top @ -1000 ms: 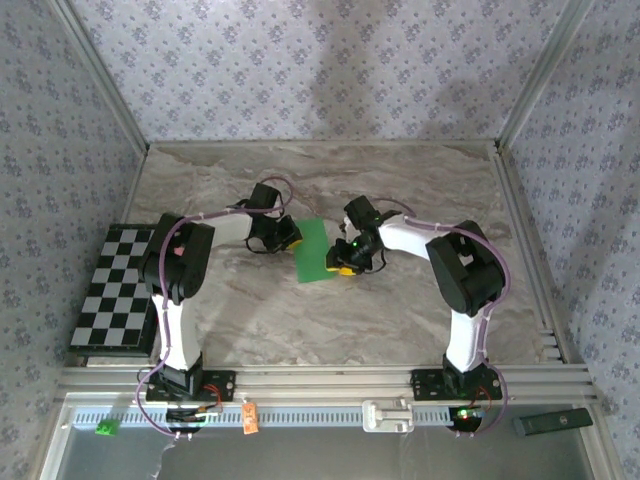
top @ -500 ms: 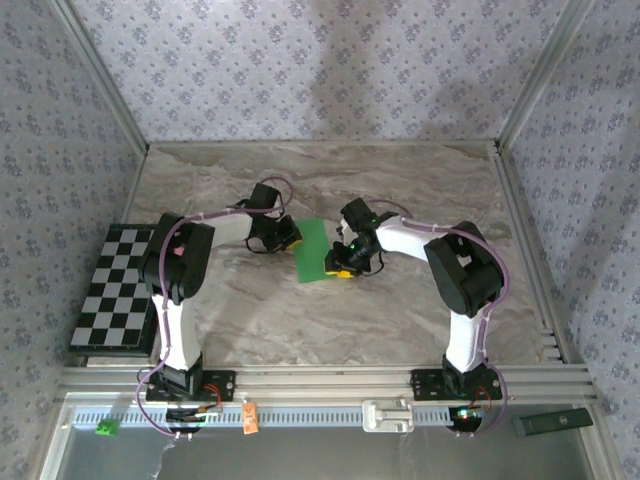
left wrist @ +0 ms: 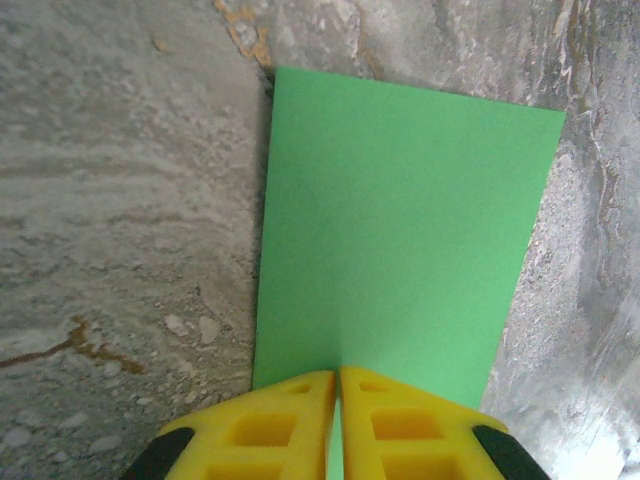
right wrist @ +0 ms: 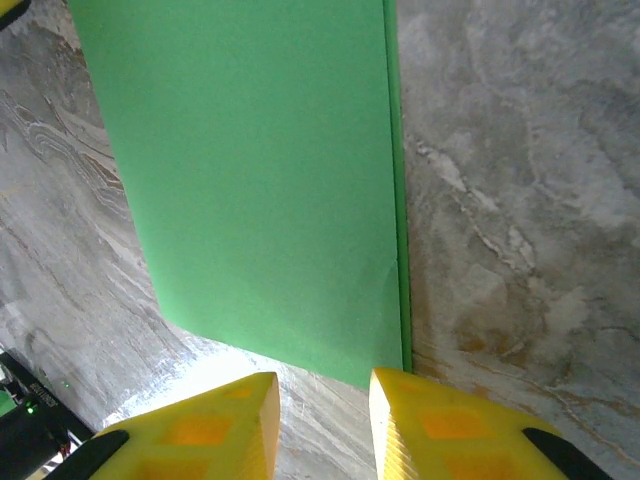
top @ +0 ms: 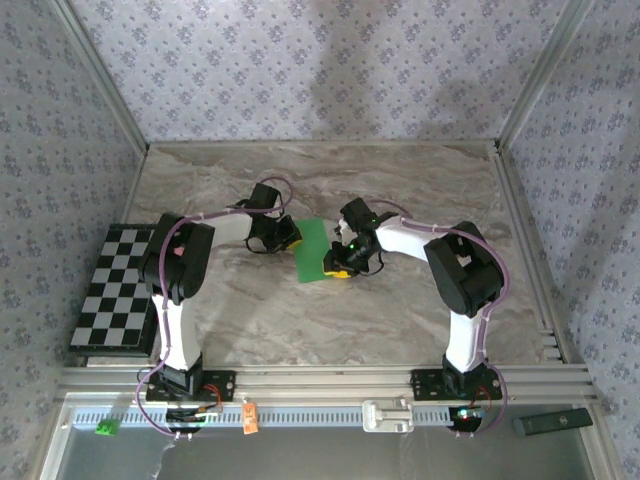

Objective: Fold a paper plane with a square sheet of paper (pick it up from the middle)
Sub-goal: First fold the square sheet of paper in half at the center of the table, then fold the triangle a second time at the center of the table.

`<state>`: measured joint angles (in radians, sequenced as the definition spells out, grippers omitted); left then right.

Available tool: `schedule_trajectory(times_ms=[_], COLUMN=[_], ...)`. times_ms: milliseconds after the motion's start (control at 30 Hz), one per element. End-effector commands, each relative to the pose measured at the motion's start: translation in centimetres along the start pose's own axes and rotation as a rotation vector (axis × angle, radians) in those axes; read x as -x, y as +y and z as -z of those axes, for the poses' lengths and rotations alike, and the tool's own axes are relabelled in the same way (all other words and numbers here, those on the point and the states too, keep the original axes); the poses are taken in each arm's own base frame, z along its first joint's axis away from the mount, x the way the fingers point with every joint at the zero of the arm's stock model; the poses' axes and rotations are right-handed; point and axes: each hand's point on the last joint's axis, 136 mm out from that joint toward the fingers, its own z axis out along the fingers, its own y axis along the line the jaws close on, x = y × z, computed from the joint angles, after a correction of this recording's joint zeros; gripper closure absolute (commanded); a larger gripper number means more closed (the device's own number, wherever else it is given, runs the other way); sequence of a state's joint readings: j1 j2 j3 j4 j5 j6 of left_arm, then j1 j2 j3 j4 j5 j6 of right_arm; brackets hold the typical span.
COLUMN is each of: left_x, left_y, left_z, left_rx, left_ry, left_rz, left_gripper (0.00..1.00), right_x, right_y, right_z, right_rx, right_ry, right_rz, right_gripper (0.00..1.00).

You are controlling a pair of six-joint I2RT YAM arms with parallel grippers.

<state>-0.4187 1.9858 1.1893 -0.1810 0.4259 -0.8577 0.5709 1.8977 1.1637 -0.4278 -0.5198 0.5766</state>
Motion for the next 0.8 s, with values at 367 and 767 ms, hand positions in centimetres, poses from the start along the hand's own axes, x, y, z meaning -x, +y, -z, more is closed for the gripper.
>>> schedule_trajectory(times_ms=[367, 767], left_x=[-1.9, -2.7], left_y=[5.1, 6.1], left_z=[-1.1, -1.8], left_rx=[0.151, 0.147], left_ry=[0.055, 0.076], left_rz=[0.080, 0.125], left_gripper=[0.88, 0.88], right_x=[0.2, 0.5], right_y=[-1.9, -0.4], right_z=[0.3, -0.2], right_rx=[-0.128, -0.149], right_ry=[-0.023, -0.012], right_rz=[0.009, 0.057], right_gripper=[0.69, 0.70])
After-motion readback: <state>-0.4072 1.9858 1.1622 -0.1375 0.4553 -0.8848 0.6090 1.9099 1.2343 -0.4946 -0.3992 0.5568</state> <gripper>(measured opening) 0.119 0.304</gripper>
